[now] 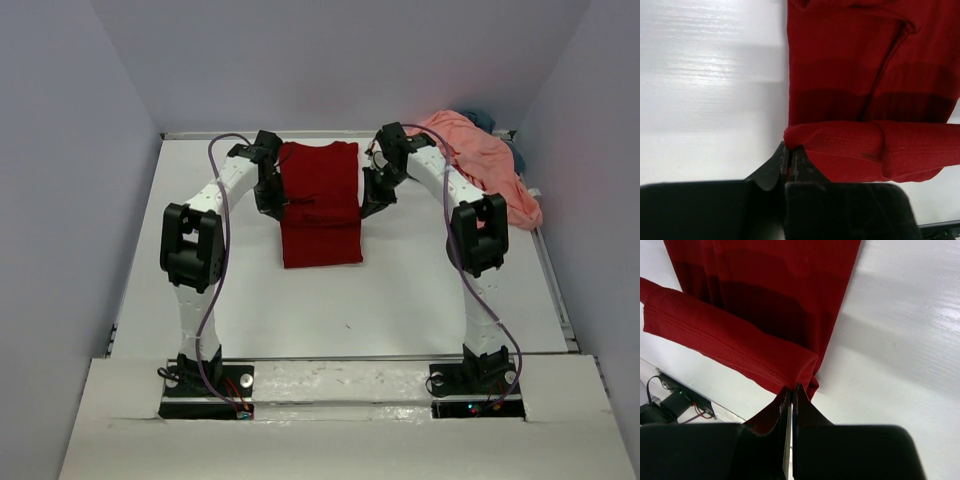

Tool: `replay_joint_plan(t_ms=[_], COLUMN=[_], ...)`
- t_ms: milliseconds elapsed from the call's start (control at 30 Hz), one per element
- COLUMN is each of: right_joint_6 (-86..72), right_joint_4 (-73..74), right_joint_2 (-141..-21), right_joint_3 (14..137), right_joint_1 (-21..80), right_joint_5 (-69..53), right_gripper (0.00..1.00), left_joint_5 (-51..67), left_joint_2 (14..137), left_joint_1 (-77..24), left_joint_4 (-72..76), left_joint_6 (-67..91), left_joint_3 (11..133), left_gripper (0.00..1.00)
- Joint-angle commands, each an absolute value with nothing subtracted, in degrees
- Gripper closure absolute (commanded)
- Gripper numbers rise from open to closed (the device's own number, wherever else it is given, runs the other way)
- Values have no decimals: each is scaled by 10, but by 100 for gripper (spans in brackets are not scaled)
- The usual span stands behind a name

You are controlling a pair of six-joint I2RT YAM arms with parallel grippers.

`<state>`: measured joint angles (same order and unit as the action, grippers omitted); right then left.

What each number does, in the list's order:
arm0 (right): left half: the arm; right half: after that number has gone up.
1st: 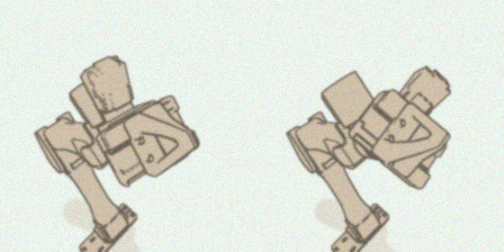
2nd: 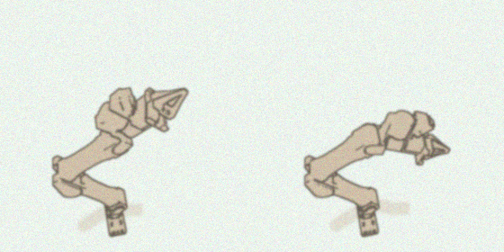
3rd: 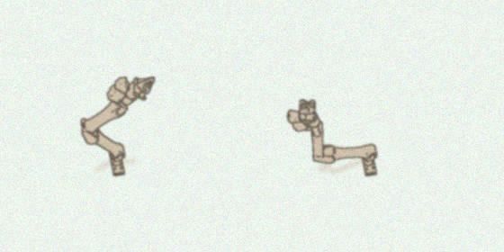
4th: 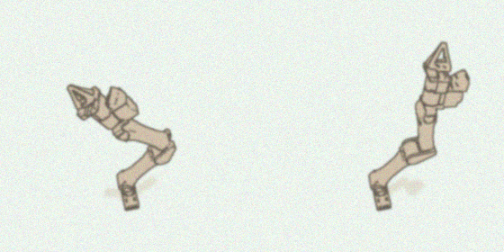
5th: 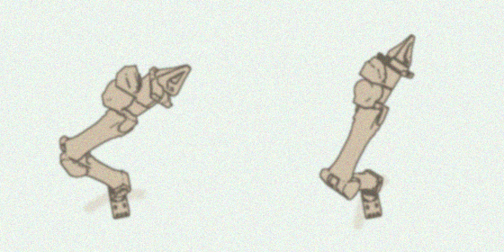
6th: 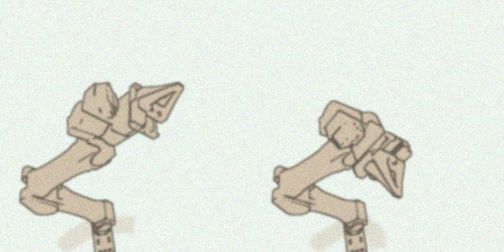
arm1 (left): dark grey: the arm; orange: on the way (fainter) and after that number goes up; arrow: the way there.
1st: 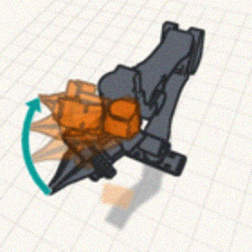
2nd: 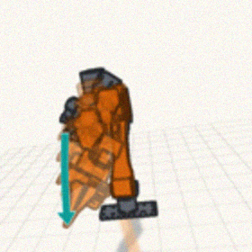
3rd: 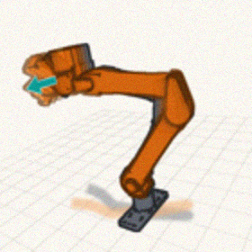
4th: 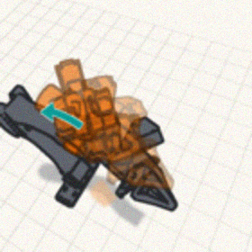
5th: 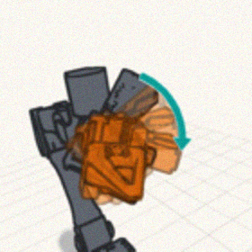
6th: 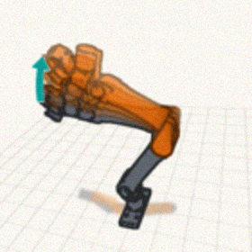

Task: Fold and stack the t-shirts
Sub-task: Fold the folded rectangular tshirt in 1/3 of the way

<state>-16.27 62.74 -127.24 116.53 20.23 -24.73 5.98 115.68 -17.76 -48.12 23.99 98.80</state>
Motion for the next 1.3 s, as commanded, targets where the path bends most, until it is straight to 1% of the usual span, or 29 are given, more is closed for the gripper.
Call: replay_joint_plan(t_ms=[0,800,1267], right_joint_6=[-160,-143,-148], right_joint_4=[624,567,538], right_joint_2=[-1278,-1329,-1359], right_joint_3=[1187,1192,1225], right_joint_1=[186,176,176], right_joint_5=[-229,-235,-250], right_gripper=[100,100,100], left_joint_5=[44,46,34], left_joint_2=[1165,1223,1232], left_joint_1=[-170,-171,-170], left_joint_4=[-490,-454,-447], left_joint_6=[225,232,238], left_joint_3=[1019,1041,1042], left_gripper=[100,100,100])
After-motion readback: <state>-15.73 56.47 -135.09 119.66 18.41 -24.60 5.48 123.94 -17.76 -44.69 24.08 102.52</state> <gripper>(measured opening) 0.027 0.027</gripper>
